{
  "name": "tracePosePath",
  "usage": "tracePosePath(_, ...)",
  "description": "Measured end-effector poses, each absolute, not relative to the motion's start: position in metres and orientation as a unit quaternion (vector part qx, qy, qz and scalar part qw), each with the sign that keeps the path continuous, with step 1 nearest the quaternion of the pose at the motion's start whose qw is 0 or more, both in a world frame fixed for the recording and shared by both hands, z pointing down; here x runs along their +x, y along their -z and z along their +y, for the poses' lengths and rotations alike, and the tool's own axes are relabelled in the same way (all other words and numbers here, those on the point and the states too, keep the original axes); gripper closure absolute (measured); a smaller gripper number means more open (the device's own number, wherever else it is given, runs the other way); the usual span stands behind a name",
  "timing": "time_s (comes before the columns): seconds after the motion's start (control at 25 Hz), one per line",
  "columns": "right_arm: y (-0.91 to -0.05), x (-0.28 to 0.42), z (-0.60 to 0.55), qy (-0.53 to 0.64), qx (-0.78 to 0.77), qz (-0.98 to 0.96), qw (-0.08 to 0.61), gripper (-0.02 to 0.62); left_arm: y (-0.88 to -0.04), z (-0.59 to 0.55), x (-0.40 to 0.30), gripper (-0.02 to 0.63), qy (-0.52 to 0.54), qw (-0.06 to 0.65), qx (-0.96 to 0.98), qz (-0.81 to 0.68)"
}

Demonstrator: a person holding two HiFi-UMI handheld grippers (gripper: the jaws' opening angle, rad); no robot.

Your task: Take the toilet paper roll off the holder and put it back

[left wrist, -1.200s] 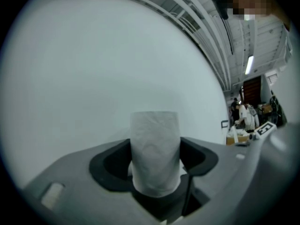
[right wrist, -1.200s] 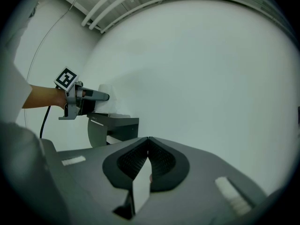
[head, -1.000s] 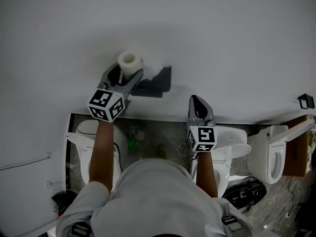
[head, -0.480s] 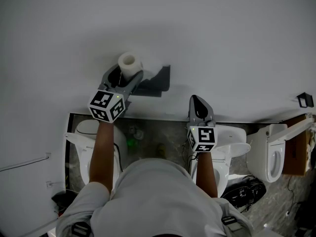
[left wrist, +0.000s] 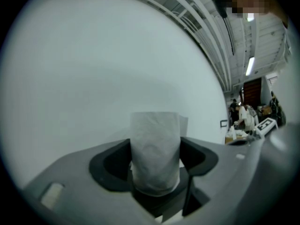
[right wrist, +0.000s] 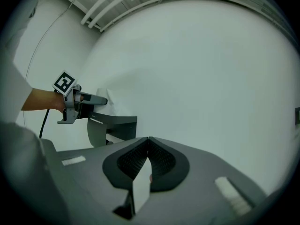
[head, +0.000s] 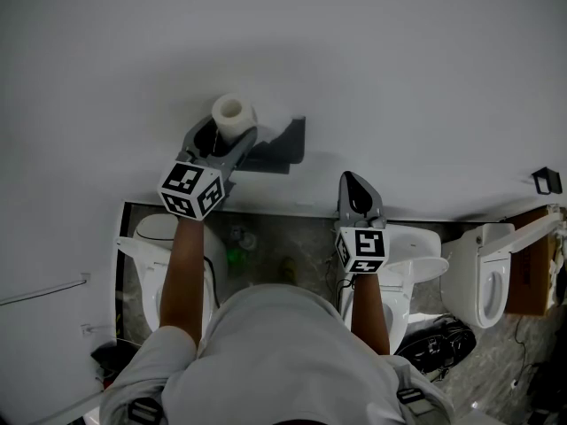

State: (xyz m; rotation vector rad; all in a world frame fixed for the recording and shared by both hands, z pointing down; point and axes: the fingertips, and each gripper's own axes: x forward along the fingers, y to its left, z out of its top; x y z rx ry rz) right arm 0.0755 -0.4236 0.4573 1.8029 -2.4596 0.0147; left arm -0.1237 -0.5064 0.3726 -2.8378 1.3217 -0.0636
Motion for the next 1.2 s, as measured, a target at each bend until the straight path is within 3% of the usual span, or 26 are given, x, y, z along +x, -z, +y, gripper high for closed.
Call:
tracePosePath(0.64,-0.444,0.067,-0.412,0.007,0.585,-0.81,0.04,0.597,-0.365,-0.488,-0.13,0.255,0.02,0.008,-0.907,0.422)
tracePosePath(1.2,-0.433,0.046,-0.378,0.014,0.576,-0.816,0.042,0.595,-0.352,-0.431,-0.165,0.291,0.011,0.032,-0.895,0.445)
